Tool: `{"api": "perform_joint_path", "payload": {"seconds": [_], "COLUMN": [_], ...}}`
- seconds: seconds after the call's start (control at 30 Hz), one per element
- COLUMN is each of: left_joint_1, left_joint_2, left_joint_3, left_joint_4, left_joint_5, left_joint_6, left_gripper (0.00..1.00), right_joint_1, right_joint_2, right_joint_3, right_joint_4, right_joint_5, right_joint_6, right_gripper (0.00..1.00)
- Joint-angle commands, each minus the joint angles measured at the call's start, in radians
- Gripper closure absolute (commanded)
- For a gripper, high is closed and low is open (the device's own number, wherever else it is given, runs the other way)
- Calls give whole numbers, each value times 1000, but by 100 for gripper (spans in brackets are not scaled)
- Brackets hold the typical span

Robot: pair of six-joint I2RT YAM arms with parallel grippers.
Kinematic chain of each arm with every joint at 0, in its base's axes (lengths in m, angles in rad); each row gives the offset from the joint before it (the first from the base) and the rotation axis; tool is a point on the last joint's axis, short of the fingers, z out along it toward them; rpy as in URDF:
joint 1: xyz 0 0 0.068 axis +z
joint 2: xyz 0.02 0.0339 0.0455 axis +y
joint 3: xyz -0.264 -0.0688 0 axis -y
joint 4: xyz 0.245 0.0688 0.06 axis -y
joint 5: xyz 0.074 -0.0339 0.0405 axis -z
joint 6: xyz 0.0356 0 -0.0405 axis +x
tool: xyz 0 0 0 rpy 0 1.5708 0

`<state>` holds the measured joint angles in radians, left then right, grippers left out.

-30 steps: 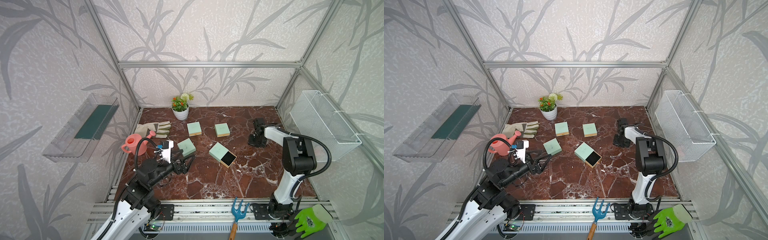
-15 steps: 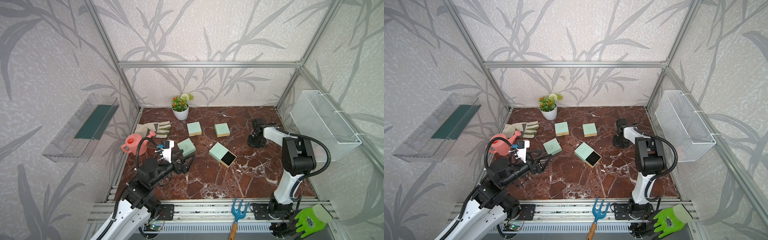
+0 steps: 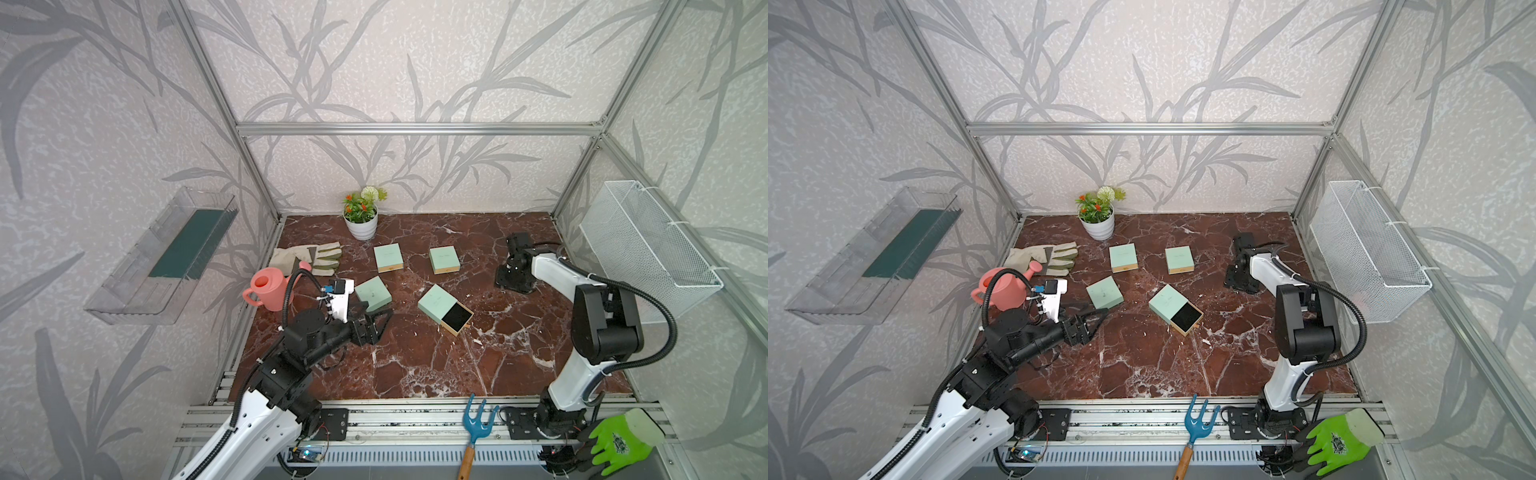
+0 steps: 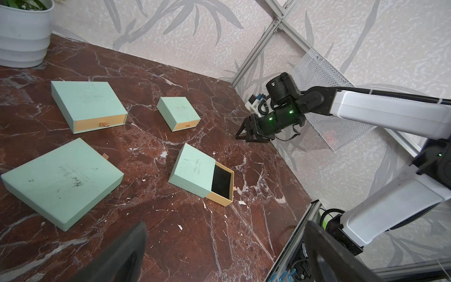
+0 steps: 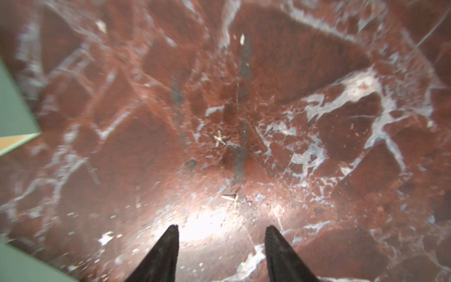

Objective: Take out the earrings from the drawer-style jewelry box
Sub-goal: Place the earring at the center of the board, then close the drawer of the jewelry box.

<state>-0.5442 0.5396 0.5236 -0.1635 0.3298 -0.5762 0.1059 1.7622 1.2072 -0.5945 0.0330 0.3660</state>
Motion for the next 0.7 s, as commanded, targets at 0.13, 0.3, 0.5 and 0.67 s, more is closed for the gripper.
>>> {"api": "perform_joint_path", "payload": {"seconds": [0.13,0.3,0.5,0.67], "left_joint_1": [0,-2,-14,-3], "left_joint_2": [171,445,756,930], "left_joint_3": [142,267,364,437], "left_joint_4": [-131,-223,-89,6], "left_joint_5": [-51,109,250,242], "left_joint_6": [-140,-150,-166,-188], "left_gripper": [1,1,6,6], "right_joint_1": [64,138,251,354], "right_joint_2": [-308,-531,-718,-743], "right_joint_3": [-64,-185,-350,-447], "right_joint_4": [-34,-75,-135,-87], "right_joint_5": [-26,-72,-121,-127], "right_joint_6": [-7,-35,-14,85], "right_gripper": [37,36,38,41]}}
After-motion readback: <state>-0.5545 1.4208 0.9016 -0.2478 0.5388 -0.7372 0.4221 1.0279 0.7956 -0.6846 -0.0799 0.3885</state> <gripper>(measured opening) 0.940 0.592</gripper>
